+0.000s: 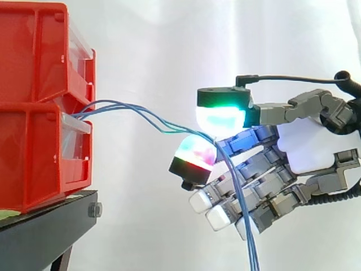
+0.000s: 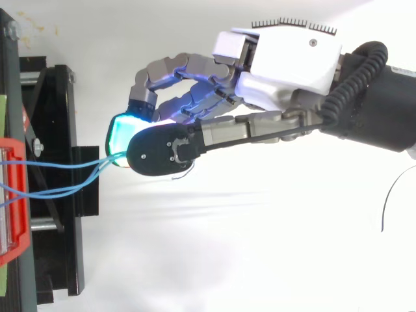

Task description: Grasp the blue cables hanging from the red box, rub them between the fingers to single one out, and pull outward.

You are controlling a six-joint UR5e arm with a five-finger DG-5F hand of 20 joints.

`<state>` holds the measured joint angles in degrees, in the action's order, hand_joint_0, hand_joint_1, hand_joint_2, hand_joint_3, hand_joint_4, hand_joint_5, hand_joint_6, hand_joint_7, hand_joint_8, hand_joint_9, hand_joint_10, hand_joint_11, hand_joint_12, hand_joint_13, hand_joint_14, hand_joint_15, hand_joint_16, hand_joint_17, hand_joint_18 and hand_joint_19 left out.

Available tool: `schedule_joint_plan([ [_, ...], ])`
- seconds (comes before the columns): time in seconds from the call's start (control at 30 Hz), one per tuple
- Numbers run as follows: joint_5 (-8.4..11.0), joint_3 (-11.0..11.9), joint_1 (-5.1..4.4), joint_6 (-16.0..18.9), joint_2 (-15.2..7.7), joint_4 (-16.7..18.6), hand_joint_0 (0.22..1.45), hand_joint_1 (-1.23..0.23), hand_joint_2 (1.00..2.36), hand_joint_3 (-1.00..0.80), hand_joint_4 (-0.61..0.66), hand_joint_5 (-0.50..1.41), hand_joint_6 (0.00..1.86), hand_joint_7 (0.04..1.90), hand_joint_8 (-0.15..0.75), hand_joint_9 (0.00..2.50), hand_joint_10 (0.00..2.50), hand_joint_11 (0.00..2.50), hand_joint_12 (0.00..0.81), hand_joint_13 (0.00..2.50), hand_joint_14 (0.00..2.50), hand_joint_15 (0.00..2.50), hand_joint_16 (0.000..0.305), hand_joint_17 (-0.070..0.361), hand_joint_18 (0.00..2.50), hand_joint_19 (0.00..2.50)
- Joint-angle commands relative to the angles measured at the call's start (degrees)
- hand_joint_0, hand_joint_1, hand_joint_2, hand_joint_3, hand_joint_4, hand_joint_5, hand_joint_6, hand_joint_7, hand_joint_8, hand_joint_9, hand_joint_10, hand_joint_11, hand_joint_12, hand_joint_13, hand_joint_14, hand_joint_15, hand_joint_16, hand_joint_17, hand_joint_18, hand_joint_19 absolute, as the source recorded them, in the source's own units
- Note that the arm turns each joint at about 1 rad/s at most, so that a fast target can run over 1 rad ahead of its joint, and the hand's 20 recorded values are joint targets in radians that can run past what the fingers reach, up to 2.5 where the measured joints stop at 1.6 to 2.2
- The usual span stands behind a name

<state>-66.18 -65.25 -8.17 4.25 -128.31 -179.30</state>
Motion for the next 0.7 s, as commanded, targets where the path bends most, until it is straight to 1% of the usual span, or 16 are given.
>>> schedule_joint_plan([
  [0.0, 0.00, -0.05, 0.00, -0.03, -0.01, 0.00, 0.57, -0.52, 1.00, -0.44, 0.23, -0.15, 0.59, 1.11, 0.250, 0.76, 0.01, 0.42, 0.343, 0.75, 0.01, 0.37, 0.047, 0.105, 0.63, 0.53],
  [0.1, 0.00, 0.03, -0.09, 0.06, -0.01, 0.00, 0.56, -0.55, 1.00, -0.46, 0.24, -0.14, 0.59, 1.12, 0.251, 0.76, 0.01, 0.42, 0.346, 0.75, 0.01, 0.37, 0.048, 0.107, 0.63, 0.52],
  [0.3, 0.00, -0.05, -0.09, 0.06, -0.01, 0.00, 0.51, -0.67, 1.00, -0.50, 0.24, -0.15, 0.59, 1.12, 0.262, 0.75, 0.01, 0.42, 0.357, 0.76, 0.01, 0.37, 0.050, 0.113, 0.65, 0.52],
  [0.43, 0.00, -0.05, -0.09, 0.06, -0.01, 0.00, 0.51, -0.73, 1.00, -0.50, 0.23, -0.16, 0.65, 1.05, 0.258, 0.75, 0.01, 0.42, 0.354, 0.76, 0.01, 0.37, 0.050, 0.112, 0.65, 0.52],
  [0.47, 0.00, -0.05, -0.09, 0.06, 0.08, 0.00, 0.53, -0.73, 1.00, -0.50, 0.22, -0.16, 0.67, 1.03, 0.252, 0.74, 0.01, 0.42, 0.350, 0.76, 0.01, 0.37, 0.049, 0.110, 0.64, 0.53],
  [0.57, 0.00, -0.05, -0.09, 0.06, 0.08, 0.00, 0.60, -0.66, 1.01, -0.38, 0.21, -0.16, 0.70, 1.00, 0.241, 0.74, 0.01, 0.42, 0.335, 0.75, 0.01, 0.38, 0.046, 0.104, 0.63, 0.54],
  [0.67, 0.00, 0.03, 0.00, -0.03, -0.01, 0.00, 0.61, -0.58, 1.01, -0.33, 0.21, -0.16, 0.71, 0.99, 0.238, 0.76, 0.01, 0.43, 0.331, 0.75, 0.01, 0.38, 0.046, 0.103, 0.62, 0.55],
])
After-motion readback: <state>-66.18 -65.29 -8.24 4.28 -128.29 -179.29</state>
